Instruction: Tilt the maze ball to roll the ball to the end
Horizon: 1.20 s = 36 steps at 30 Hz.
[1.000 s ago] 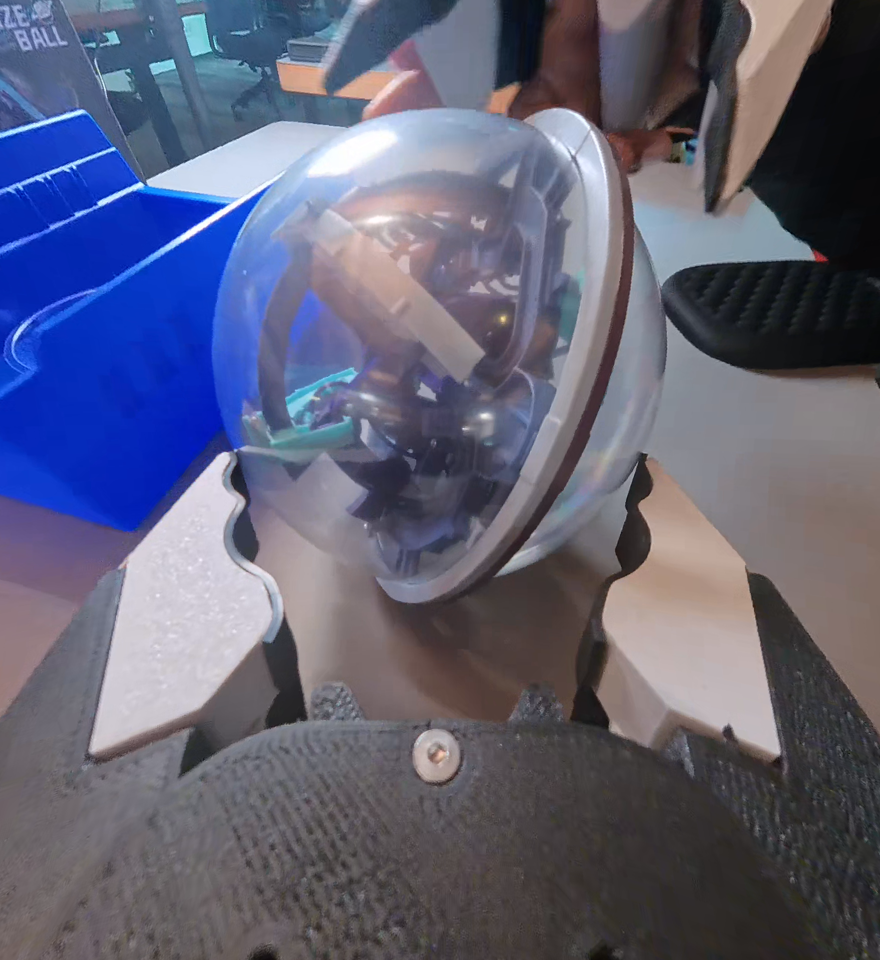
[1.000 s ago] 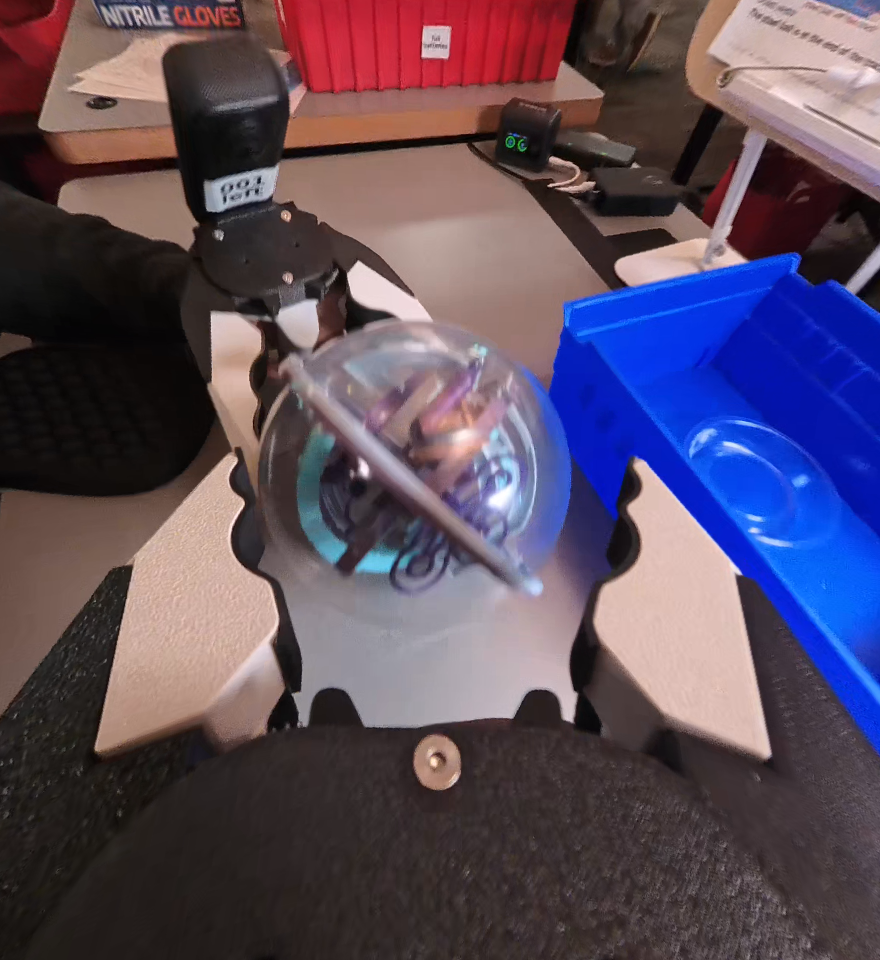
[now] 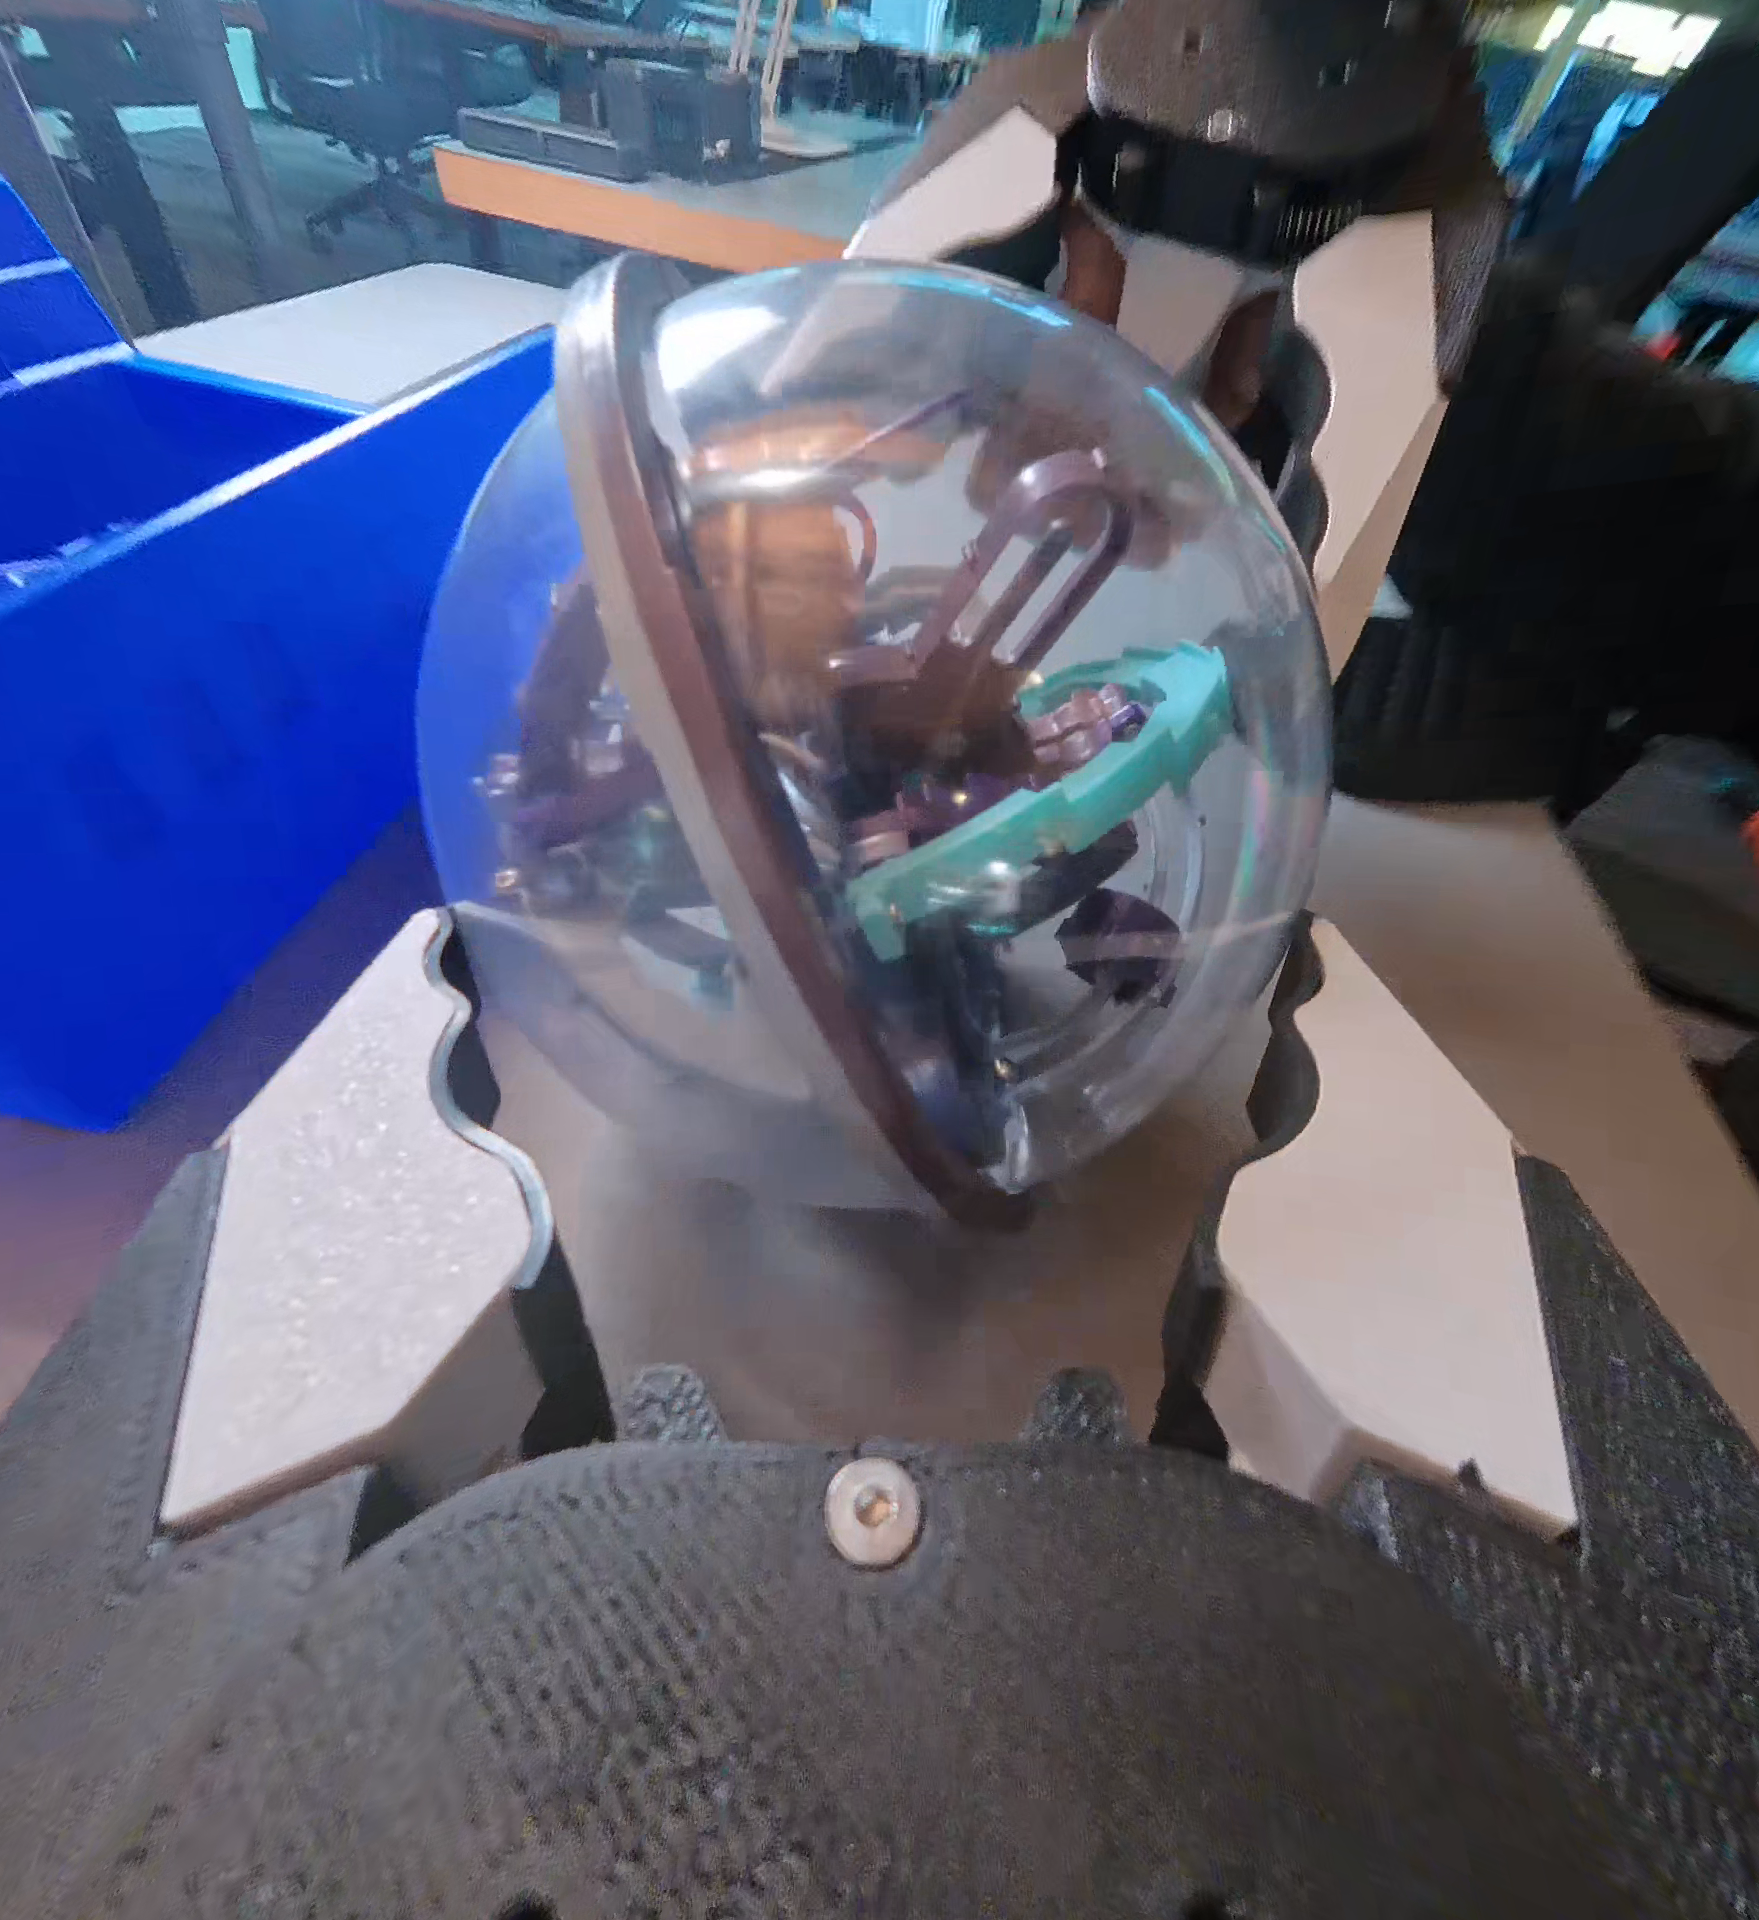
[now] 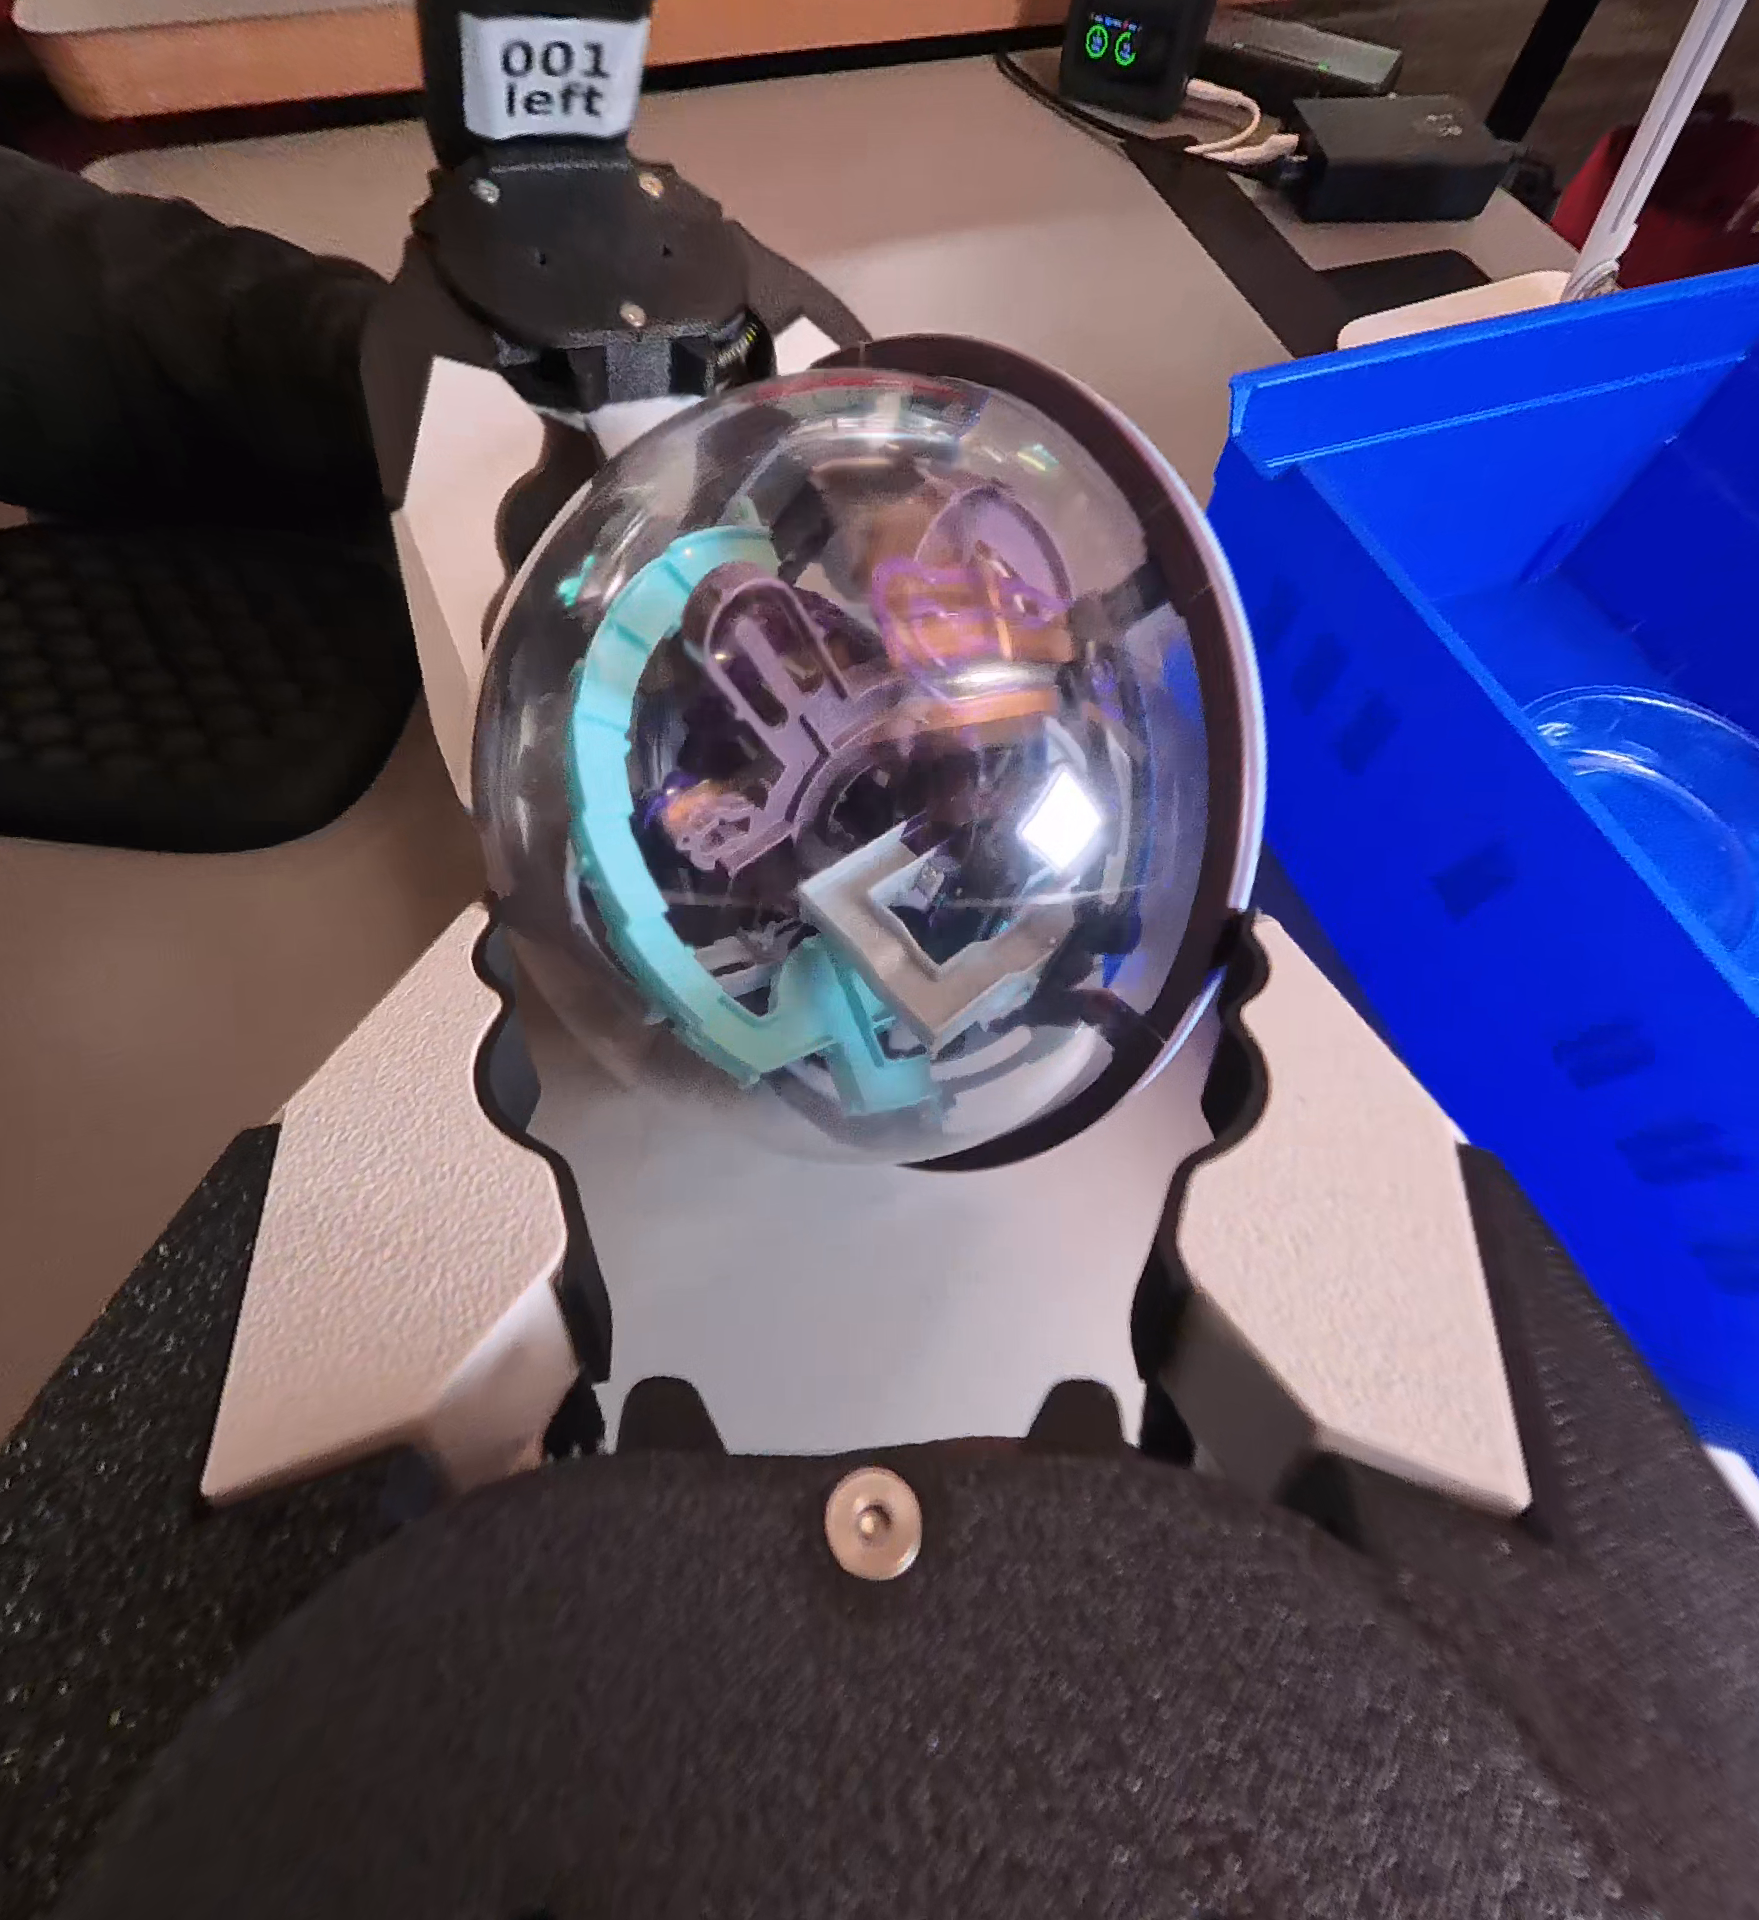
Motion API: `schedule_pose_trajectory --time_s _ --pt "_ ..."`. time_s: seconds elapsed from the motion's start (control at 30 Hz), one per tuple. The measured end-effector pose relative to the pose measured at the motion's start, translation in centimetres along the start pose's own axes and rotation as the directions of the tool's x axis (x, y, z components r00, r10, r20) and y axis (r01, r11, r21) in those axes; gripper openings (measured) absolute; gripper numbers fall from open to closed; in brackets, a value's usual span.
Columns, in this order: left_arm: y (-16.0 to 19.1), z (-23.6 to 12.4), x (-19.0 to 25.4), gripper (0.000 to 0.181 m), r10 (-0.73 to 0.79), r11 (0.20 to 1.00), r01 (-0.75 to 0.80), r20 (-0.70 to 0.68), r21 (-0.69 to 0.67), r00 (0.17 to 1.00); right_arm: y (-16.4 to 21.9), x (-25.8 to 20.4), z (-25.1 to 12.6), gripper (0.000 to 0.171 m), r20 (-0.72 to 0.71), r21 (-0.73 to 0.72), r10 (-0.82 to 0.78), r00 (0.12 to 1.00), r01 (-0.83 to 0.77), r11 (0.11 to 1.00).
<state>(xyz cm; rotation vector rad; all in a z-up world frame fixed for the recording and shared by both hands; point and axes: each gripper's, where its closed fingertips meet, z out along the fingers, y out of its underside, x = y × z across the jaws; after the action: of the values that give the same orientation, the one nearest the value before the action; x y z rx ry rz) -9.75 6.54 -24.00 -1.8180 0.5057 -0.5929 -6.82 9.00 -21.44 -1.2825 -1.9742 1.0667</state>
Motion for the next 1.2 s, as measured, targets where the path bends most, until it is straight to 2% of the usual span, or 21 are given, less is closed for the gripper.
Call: schedule_pose_trajectory --time_s 0.13,0.27,0.43,0.5,0.57,0.63,0.7,0.77,0.83,0.93,1.1,1.2 --pt "-0.1 -0.2 0.1 0.147 -0.115 0.993 0.116 -0.057 0.023 0.992 0.1 0.0 0.3 0.133 0.008 0.062 0.028 1.0 -0.028 0.998" --pt "-0.1 -0.2 0.1 0.145 -0.226 0.973 0.229 -0.088 0.022 0.97 1.0 0.3 -0.2 0.136 -0.06 0.096 -0.006 0.998 0.012 0.995" --pt "-0.2 0.1 1.0 0.143 -0.469 0.877 0.481 -0.202 0.009 0.86 3.0 -0.1 0.4 0.141 -0.125 0.114 -0.049 0.991 0.063 0.991" --pt "-0.1 0.4 1.7 0.143 -0.516 0.849 0.529 -0.243 -0.016 0.821 2.9 -0.8 0.6 0.145 -0.095 0.138 -0.044 0.995 0.056 0.989" --pt "0.5 0.5 2.5 0.142 -0.465 0.883 0.467 -0.243 -0.054 0.851 3.0 -1.1 0.2 0.144 -0.052 0.146 -0.045 0.998 0.052 0.988" --pt "1.0 0.6 3.1 0.146 -0.297 0.955 0.294 -0.204 -0.048 0.933 3.6 -1.4 -0.4 0.141 0.014 0.132 -0.022 1.0 0.02 0.991" --pt "0.4 0.6 2.8 0.148 -0.129 0.992 0.129 -0.125 -0.004 0.984 3.9 -1.7 -0.8 0.14 0.064 0.138 0.016 0.998 -0.025 0.99" --pt "-0.4 0.3 2.3 0.148 0.047 0.999 -0.046 -0.03 0.025 0.998 4.0 -1.8 -1.1 0.138 0.091 0.156 0.046 0.995 -0.06 0.986" --pt "-0.9 0.2 2.7 0.145 0.147 0.988 -0.148 0.013 0.035 0.989 4.0 -1.8 -1.2 0.136 0.12 0.166 0.098 0.988 -0.117 0.979" --pt "-0.5 0.5 2.8 0.142 0.117 0.992 -0.118 0.032 0.036 0.993 3.6 -1.8 -1.5 0.135 0.158 0.15 0.174 0.972 -0.198 0.969" --pt "0.8 0.9 3.3 0.141 -0.128 0.991 0.13 -0.09 0.013 0.988 2.5 -1.9 -2.6 0.132 0.154 0.11 0.287 0.945 -0.305 0.946" --pt "1.3 1.2 3.9 0.14 -0.224 0.975 0.222 -0.153 -0.034 0.962 2.3 -2.1 -3.1 0.132 0.152 0.088 0.335 0.93 -0.35 0.933"
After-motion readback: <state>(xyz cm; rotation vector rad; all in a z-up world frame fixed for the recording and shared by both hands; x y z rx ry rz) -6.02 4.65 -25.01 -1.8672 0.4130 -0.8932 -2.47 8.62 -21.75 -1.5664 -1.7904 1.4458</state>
